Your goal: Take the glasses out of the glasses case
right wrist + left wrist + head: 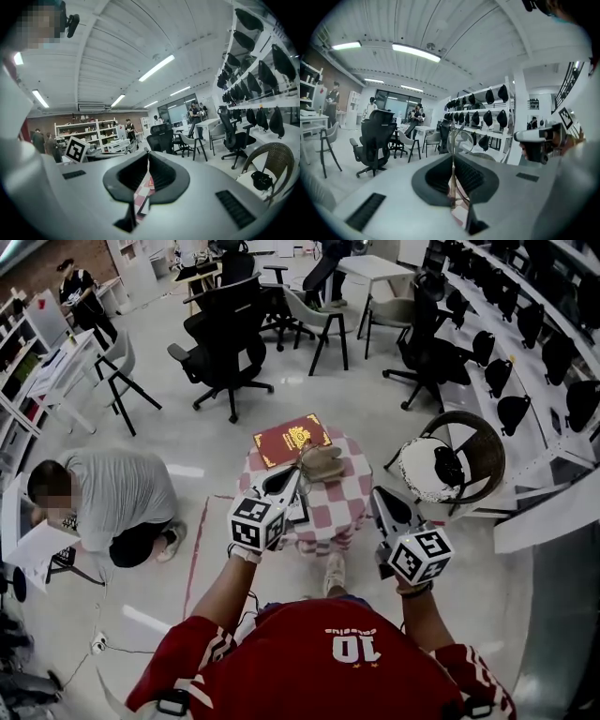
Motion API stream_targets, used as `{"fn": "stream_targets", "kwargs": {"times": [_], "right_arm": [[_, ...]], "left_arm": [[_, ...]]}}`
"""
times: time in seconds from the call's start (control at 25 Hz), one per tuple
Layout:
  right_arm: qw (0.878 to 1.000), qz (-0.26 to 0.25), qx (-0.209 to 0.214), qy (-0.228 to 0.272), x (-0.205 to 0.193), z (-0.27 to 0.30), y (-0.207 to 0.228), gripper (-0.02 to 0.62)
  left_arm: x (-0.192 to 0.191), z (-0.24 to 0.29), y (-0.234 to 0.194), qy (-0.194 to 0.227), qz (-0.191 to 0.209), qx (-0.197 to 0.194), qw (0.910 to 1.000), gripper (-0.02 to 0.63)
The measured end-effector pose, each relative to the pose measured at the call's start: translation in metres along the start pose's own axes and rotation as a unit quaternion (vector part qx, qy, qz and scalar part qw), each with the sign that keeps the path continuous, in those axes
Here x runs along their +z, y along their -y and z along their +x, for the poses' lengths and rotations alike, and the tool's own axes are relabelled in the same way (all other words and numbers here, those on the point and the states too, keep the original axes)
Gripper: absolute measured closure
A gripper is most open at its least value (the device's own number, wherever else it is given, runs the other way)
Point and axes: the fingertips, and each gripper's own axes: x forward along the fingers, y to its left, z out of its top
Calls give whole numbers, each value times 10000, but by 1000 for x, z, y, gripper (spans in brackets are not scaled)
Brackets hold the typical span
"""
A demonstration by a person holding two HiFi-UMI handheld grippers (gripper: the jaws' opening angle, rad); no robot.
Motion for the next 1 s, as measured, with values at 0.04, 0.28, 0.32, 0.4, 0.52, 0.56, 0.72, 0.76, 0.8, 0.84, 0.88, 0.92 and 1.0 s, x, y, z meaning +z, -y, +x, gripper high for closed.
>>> {"fn": "stream_targets", "kwargs": {"times": [0.04,0.28,0.32,0.4,0.52,0.56,0.72,0.76,0.8,0.84,0.88,0.92,1.0], "right_arm": [[10000,-21,-7,38,2,-2,-3,572],[9995,-149,-56,280,17,-14,-18,572],[9993,-167,-65,315,19,-16,-20,572],[9990,-208,-92,386,21,-19,-23,572],[9982,-308,-163,481,24,-24,-28,572],[9979,-358,-194,501,24,-26,-29,572],[9964,-527,-353,563,26,-36,-29,572],[9961,-535,-394,577,25,-38,-28,573],[9959,-536,-435,588,25,-40,-27,572],[9956,-541,-483,593,25,-42,-27,574],[9952,-554,-540,595,24,-44,-26,573],[9947,-576,-603,595,23,-46,-24,574],[9936,-633,-722,597,21,-49,-22,574]], "left_arm": [[8,-8,2,114,-11,-1,9999,586],[47,-56,12,654,-59,4,9978,586],[53,-63,14,735,-49,27,9973,586],[60,-75,16,890,-34,98,9960,586],[68,-92,16,1094,-32,268,9936,586],[70,-98,17,1140,10,335,9929,586],[77,-119,18,1297,192,582,9897,586],[79,-124,17,1347,193,648,9886,586],[81,-129,15,1396,187,718,9874,586],[82,-134,13,1438,183,796,9862,586],[83,-138,12,1472,187,879,9850,586],[84,-142,10,1499,196,961,9838,586],[84,-148,8,1539,203,1087,9819,586]]}}
